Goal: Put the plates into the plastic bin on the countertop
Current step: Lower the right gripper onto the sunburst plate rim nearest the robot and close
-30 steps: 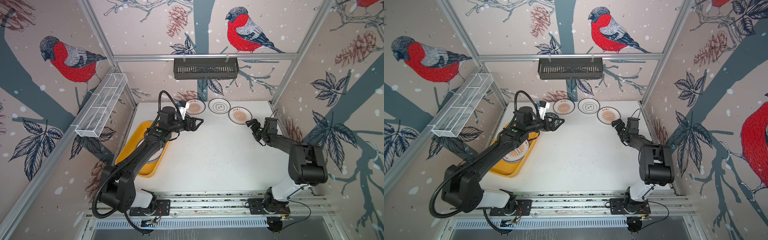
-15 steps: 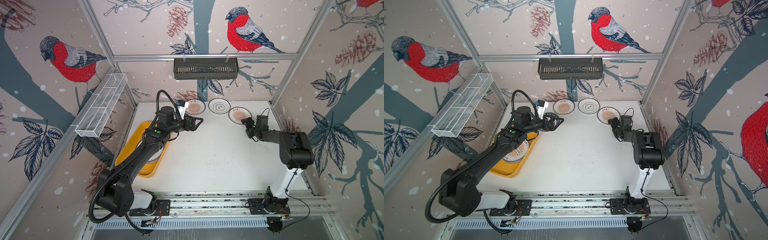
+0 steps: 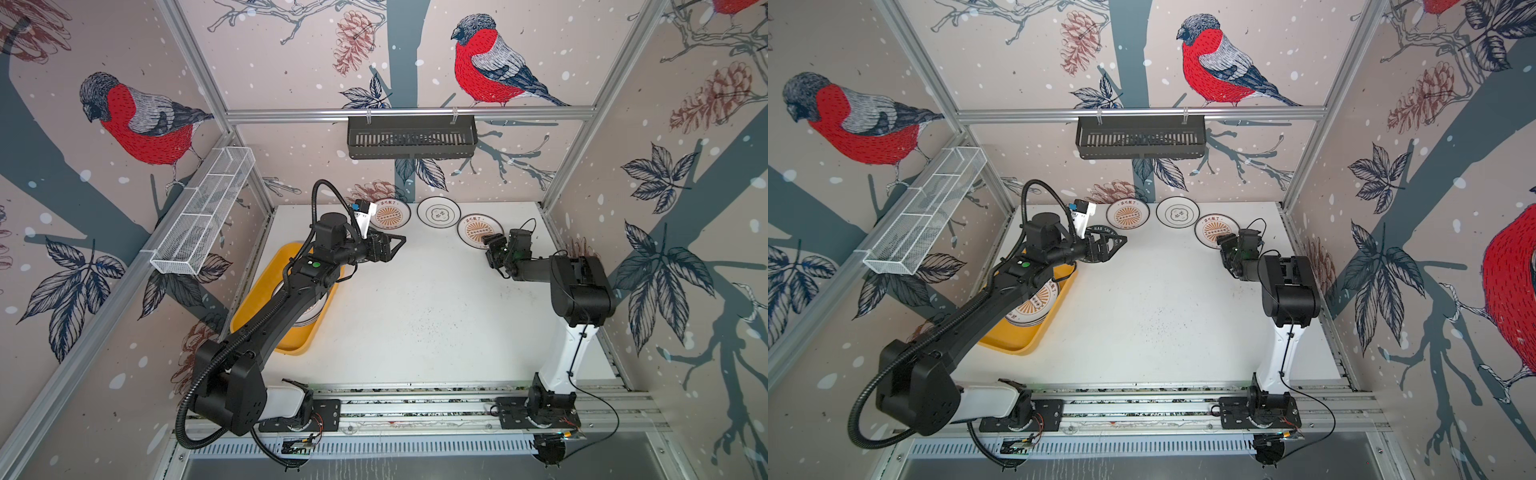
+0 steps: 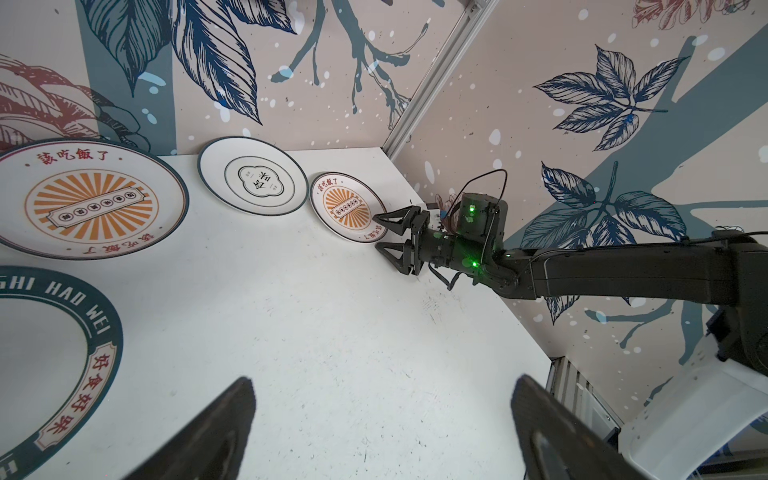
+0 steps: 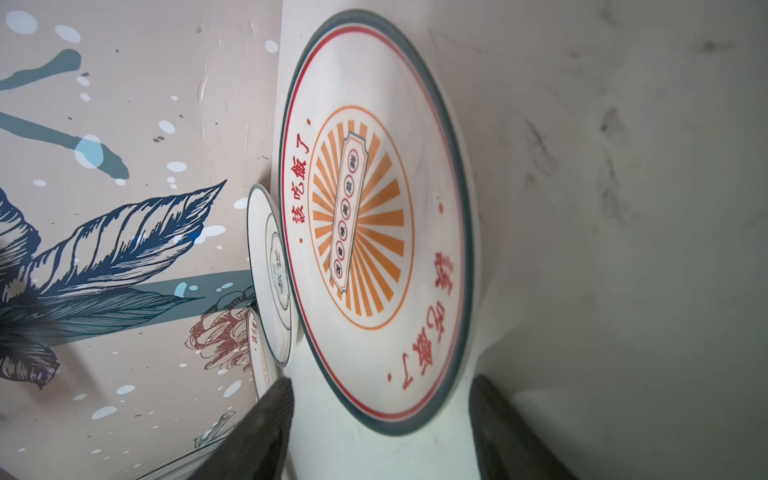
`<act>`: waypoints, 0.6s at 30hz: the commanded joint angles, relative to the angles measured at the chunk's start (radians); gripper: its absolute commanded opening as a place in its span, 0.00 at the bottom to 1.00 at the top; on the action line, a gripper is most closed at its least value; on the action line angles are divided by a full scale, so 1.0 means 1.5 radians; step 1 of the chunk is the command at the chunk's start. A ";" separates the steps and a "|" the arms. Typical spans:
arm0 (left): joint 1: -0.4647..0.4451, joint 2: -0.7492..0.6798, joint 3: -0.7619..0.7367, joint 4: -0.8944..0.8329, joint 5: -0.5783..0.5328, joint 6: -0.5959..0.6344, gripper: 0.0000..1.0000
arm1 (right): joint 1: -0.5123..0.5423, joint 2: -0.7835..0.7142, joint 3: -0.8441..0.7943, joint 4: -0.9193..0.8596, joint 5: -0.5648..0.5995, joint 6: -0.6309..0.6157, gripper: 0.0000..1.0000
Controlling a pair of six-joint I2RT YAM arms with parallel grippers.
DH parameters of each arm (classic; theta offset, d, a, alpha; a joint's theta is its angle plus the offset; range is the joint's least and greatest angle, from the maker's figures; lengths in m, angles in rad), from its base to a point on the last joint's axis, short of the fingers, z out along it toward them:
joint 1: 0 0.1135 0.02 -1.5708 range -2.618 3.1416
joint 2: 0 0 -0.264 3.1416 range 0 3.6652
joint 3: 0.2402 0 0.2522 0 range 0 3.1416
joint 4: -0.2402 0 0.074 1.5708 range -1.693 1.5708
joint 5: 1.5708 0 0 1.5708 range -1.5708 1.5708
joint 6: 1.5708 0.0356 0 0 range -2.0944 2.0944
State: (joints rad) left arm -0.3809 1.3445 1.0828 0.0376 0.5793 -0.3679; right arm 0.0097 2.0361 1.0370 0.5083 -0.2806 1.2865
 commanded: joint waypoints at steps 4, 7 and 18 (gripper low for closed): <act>0.000 -0.010 0.001 0.013 0.002 0.007 0.96 | 0.002 0.014 -0.015 -0.035 0.037 0.060 0.48; 0.000 -0.008 -0.001 0.014 0.003 0.005 0.96 | 0.002 0.012 -0.035 -0.009 0.046 0.089 0.38; 0.000 0.003 -0.004 0.024 0.014 -0.002 0.96 | 0.005 0.010 -0.089 0.094 0.075 0.161 0.13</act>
State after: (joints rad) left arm -0.3809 1.3434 1.0775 0.0395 0.5785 -0.3683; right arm 0.0124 2.0468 0.9119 0.6731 -0.2085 1.4925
